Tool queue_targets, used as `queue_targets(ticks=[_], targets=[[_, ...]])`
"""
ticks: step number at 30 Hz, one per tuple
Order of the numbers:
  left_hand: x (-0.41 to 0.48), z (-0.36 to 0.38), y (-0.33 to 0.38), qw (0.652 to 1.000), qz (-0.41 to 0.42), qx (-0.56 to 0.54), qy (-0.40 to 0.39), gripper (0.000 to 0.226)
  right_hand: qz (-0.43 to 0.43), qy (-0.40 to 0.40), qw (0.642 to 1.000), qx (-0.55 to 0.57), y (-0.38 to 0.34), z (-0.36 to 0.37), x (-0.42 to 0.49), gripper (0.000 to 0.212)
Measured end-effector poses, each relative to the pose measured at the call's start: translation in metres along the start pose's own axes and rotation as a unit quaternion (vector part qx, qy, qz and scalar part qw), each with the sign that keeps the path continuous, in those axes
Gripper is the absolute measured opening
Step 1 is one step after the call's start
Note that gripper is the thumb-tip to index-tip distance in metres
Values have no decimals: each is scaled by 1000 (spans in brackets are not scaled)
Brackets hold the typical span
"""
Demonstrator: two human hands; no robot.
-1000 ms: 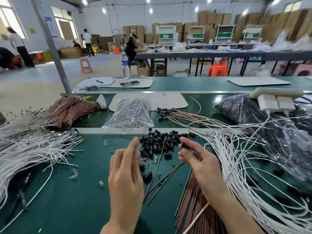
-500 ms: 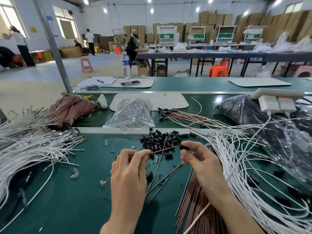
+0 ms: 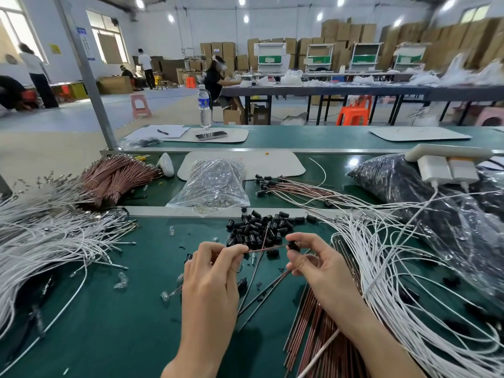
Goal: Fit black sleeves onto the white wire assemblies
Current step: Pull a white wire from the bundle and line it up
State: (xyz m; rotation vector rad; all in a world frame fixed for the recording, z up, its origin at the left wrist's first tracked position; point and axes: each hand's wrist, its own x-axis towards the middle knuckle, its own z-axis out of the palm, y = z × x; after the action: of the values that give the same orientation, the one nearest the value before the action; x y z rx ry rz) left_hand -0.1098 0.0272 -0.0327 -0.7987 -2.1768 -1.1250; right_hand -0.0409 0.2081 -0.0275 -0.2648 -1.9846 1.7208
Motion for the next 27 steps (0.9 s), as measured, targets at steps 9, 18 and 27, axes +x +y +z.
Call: queue_targets(ticks=[9,18,27], targets=[[2,0,0,996,17,84,-19,28,-15,35,992,-120,7,-1,1,30],[4,-4,-5,987,-2,146,-69,52,-57,10,980,-188,11,-1,-3,32],[3,-4,-3,988,7,142,-52,55,-73,22,975,-209,9,-1,-3,13]])
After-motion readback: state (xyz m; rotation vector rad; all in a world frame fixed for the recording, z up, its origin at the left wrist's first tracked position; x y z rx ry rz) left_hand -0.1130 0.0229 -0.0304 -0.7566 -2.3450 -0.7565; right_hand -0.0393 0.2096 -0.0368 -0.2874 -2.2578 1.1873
